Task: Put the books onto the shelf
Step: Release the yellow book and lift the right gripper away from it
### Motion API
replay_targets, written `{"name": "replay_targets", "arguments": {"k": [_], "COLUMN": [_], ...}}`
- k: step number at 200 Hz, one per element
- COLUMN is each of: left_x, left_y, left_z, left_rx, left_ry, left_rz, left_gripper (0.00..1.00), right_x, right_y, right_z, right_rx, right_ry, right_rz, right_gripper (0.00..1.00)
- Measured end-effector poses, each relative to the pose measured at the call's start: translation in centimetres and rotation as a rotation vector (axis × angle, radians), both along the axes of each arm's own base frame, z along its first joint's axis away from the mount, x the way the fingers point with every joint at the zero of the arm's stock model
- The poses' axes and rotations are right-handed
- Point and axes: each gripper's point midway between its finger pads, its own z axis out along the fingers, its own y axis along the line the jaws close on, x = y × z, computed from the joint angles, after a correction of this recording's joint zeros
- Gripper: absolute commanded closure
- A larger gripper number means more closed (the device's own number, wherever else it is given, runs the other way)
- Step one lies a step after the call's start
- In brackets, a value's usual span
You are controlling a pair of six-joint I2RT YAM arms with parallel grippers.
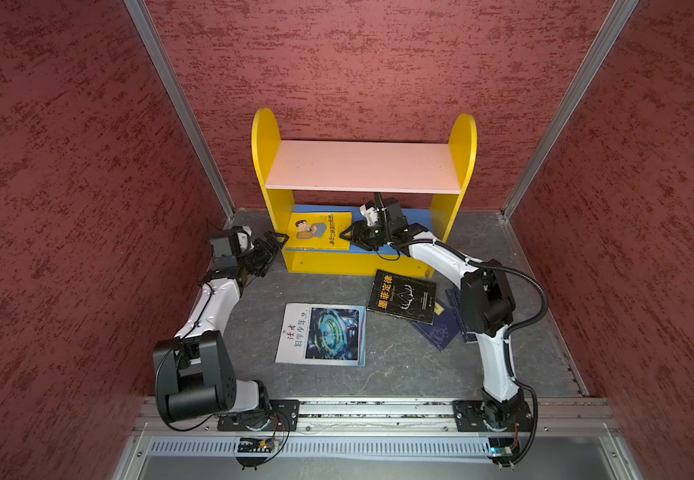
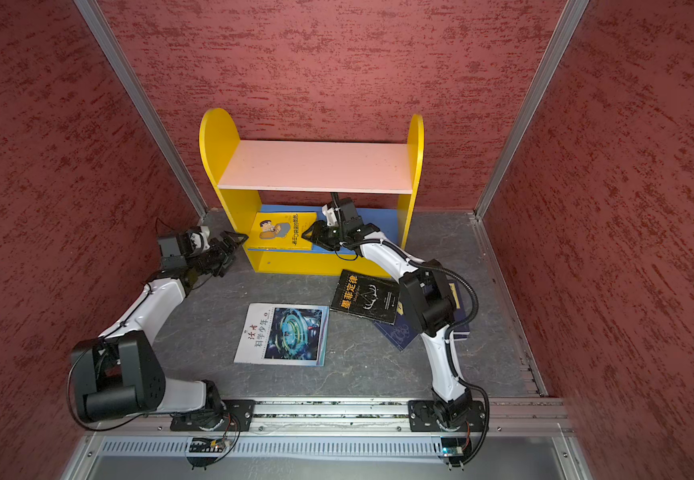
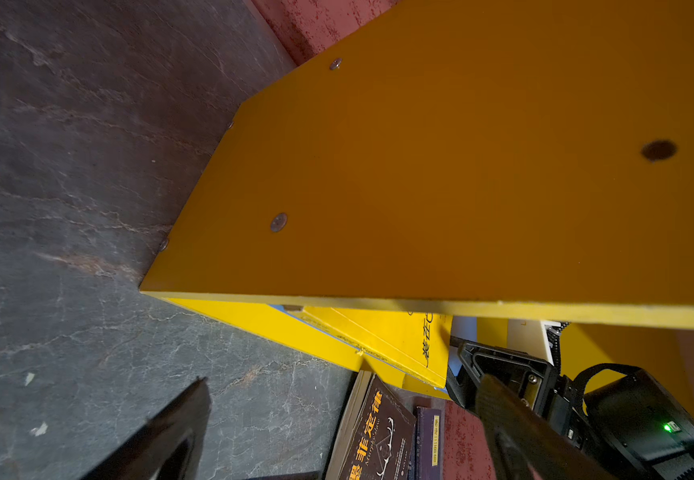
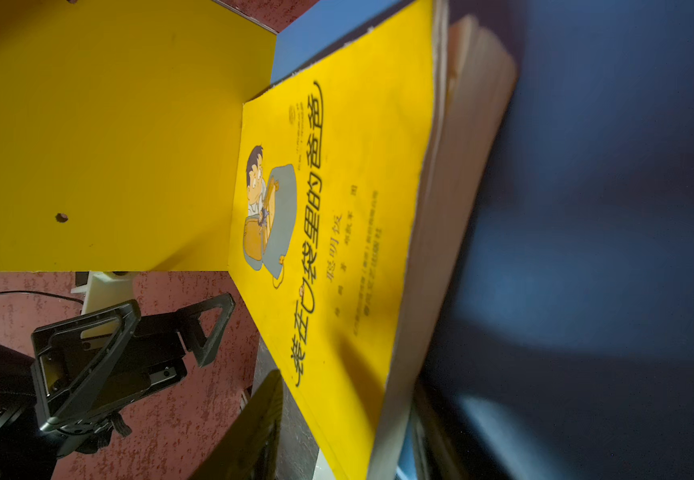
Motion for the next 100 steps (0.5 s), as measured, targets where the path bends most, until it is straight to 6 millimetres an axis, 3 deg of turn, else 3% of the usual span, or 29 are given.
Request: {"name": "replay_targets", "arguments": {"k": [64, 100], "left_x": [-0.4, -0.4], "left_y": [0.1, 0.0], "left_z": [-0.4, -0.4], "left_rx": [0.010, 0.005], "left_ry": [0.019, 0.017], "left_rz": [-0.005, -0.012], "left_gripper": [0.01, 0.01], "right_x": [-0.3, -1.7], "right_y": [-2.4, -4.3], "right_z": [0.1, 0.1], "right_rx": [-0.116, -0.167], "right_ry": [-0.035, -0.050], "right_rz": [-0.090, -0.123], "right_gripper": [0.42, 0.37]}}
